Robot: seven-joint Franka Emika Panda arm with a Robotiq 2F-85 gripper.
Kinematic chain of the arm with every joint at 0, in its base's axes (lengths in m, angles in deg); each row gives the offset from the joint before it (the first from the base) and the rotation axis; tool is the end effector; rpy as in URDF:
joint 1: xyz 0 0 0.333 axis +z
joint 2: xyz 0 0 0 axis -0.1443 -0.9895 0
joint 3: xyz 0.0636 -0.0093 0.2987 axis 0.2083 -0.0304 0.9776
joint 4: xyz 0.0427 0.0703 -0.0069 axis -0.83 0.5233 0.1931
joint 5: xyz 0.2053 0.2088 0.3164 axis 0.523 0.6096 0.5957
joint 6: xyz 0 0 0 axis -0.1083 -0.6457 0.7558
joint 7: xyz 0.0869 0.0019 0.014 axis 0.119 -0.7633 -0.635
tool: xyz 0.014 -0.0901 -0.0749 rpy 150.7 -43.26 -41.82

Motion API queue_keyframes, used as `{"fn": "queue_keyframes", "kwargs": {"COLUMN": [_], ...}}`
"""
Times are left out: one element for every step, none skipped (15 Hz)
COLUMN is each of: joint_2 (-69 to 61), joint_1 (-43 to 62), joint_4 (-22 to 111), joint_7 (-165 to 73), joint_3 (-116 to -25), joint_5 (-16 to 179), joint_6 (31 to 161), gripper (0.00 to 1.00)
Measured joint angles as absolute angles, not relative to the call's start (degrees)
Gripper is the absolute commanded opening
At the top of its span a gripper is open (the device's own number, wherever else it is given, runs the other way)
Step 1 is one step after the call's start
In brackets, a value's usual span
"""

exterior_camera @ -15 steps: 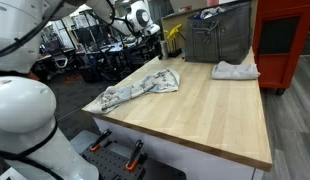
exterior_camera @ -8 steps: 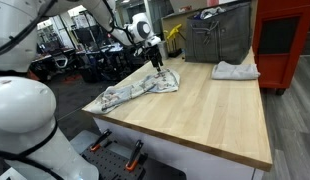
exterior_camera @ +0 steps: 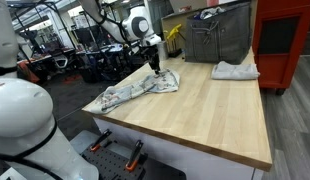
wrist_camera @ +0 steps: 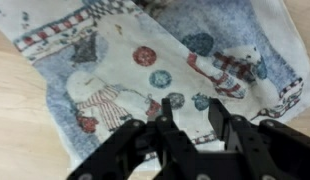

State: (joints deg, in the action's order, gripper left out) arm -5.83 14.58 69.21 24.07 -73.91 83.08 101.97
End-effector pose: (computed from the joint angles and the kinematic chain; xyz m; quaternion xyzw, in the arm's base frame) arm 0.6301 -0.0114 0.2507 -0.7947 0.6043 -0.0561 0.0097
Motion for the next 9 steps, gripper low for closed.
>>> {"fn": "queue_keyframes", "kwargs": {"joint_2": [-3.95, -2.12, -0.24, 1.61, 3.48, 5.37, 7.13, 8.82, 10.38], "joint_1": [13.33, 12.25, 11.45, 11.02, 10.96, 11.02, 11.10, 11.20, 11.26], "joint_4": [71.12, 72.97, 74.83, 76.62, 78.36, 80.00, 81.45, 82.75, 83.87], "joint_7": [20.23, 16.07, 11.92, 8.16, 4.89, 2.16, 0.23, -1.35, -2.92], "joint_3": [-72.51, -71.08, -69.71, -68.52, -67.49, -66.50, -65.68, -65.01, -64.52], "joint_5": [85.63, 88.47, 91.36, 94.07, 96.45, 98.46, 99.83, 101.10, 102.19], "joint_6": [101.97, 101.94, 101.71, 101.36, 100.65, 99.50, 98.16, 96.49, 94.67], "gripper": [0.76, 0.84, 0.91, 0.97, 1.00, 1.00, 1.00, 1.00, 1.00]}}
